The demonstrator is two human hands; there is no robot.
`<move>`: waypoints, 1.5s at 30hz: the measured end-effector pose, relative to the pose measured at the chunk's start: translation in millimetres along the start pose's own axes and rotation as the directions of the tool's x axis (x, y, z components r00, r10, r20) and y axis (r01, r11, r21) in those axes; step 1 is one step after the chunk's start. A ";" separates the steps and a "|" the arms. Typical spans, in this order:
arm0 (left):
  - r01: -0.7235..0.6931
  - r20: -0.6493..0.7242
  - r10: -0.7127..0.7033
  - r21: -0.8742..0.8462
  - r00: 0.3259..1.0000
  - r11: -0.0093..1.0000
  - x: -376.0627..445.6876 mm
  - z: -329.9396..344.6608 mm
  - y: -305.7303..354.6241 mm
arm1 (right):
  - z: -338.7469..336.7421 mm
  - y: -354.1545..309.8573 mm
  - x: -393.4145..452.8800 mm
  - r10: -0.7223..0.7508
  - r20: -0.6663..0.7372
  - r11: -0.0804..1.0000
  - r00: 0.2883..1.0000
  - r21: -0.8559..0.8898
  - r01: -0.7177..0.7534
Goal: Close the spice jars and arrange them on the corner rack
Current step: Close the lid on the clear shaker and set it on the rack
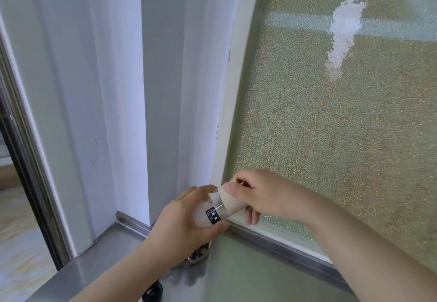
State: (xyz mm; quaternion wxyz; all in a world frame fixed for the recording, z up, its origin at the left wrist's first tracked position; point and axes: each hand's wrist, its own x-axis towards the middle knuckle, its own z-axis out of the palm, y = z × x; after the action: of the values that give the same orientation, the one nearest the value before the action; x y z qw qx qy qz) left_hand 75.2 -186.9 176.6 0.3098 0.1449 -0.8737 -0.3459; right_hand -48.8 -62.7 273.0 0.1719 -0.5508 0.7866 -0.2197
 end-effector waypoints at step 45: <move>0.347 0.174 -0.354 0.073 0.919 0.935 8.2 33.3 -114.2 | 61.7 92.7 74.3 0.133 -0.069 0.984 0.989 -0.111 -0.140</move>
State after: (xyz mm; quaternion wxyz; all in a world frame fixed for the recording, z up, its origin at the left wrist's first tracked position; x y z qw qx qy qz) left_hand 52.0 -255.6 82.0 0.1578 0.2726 -0.8653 -0.3899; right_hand -115.3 -114.9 169.2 0.1302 -0.4977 0.8389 -0.1780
